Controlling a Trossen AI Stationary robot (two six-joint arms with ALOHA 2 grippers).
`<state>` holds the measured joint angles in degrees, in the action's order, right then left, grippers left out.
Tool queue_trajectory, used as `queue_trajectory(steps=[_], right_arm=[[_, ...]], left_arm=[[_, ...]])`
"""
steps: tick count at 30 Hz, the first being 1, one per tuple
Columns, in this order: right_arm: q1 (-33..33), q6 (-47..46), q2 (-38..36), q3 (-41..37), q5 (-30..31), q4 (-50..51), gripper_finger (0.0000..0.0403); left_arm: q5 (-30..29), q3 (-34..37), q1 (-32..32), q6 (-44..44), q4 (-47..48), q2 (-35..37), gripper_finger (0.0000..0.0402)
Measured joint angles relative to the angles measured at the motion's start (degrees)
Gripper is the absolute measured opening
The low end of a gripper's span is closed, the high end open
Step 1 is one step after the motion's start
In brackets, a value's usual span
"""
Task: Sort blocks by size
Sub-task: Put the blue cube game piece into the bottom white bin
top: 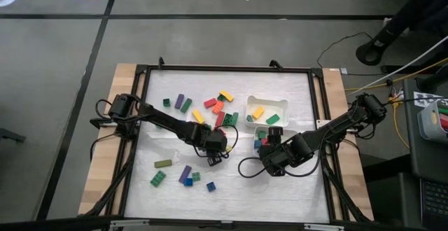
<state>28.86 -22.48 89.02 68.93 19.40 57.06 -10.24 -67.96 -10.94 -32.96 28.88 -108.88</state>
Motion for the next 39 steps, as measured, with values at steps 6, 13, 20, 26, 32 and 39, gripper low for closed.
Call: queue_trajectory(steps=[6,13,20,26,32,39], right_arm=[[0.0,-0.03,0.0,0.0,-2.69,2.22,0.0255],[0.0,-1.64,-0.03,0.84,-5.08,7.22,0.0255],[0.0,-1.73,-0.07,4.4,-2.37,11.43,0.0255],[0.0,-1.73,-0.07,5.01,-1.44,11.88,0.0255],[0.0,-1.73,-0.07,5.01,-1.44,11.86,0.0255],[0.0,-4.69,-0.07,5.01,-1.46,11.85,0.0255]], left_arm=[[6.34,-2.28,0.02,5.53,-17.51,0.02,0.0118],[8.42,-2.43,1.14,11.0,-43.14,-0.49,0.0118],[7.9,-2.47,2.89,17.09,-60.93,-6.05,0.0148],[7.04,-2.46,4.59,21.56,-65.59,-8.87,0.0158],[7.02,-2.46,5.79,22.43,-65.41,-8.87,0.0176],[10.61,-2.46,5.46,21.27,-57.97,-4.96,0.0199]])
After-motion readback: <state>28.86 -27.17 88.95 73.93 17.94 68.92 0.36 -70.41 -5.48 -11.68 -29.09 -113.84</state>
